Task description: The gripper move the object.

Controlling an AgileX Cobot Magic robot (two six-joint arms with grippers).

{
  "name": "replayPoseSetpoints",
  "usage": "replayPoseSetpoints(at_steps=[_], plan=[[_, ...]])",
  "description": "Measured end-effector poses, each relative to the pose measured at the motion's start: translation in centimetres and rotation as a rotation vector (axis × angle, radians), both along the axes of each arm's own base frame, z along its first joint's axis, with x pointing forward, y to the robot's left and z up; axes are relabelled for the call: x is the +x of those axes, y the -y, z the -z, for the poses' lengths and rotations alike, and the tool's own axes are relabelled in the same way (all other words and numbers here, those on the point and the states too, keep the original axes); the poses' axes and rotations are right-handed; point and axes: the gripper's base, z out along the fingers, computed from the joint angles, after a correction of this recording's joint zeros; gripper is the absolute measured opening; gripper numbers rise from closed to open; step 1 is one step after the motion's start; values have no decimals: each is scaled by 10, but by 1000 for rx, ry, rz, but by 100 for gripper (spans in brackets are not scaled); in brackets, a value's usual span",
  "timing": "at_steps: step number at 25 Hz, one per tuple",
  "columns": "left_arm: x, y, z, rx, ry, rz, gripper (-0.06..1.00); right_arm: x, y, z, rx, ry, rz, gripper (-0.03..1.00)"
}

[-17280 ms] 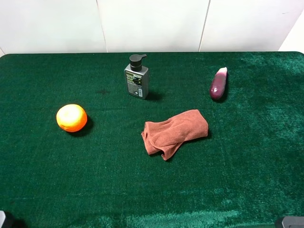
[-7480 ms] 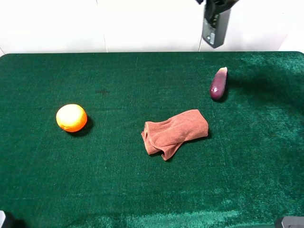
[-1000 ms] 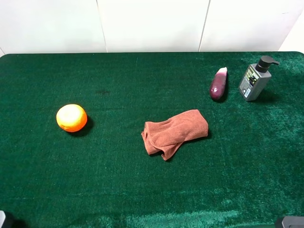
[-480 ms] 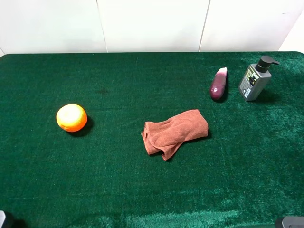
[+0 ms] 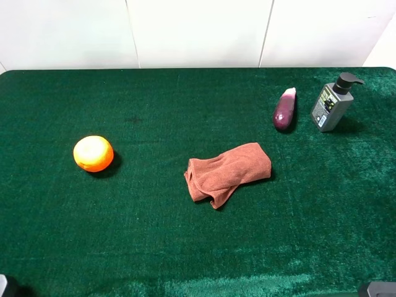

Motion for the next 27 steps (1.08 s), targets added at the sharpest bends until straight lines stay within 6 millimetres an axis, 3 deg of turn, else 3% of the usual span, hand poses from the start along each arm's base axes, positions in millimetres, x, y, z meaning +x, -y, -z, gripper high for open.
replayPoseSetpoints(at_steps=[27], plan=[[0, 0, 0, 0, 0, 0, 99, 0, 0, 0, -2, 0, 1, 70]])
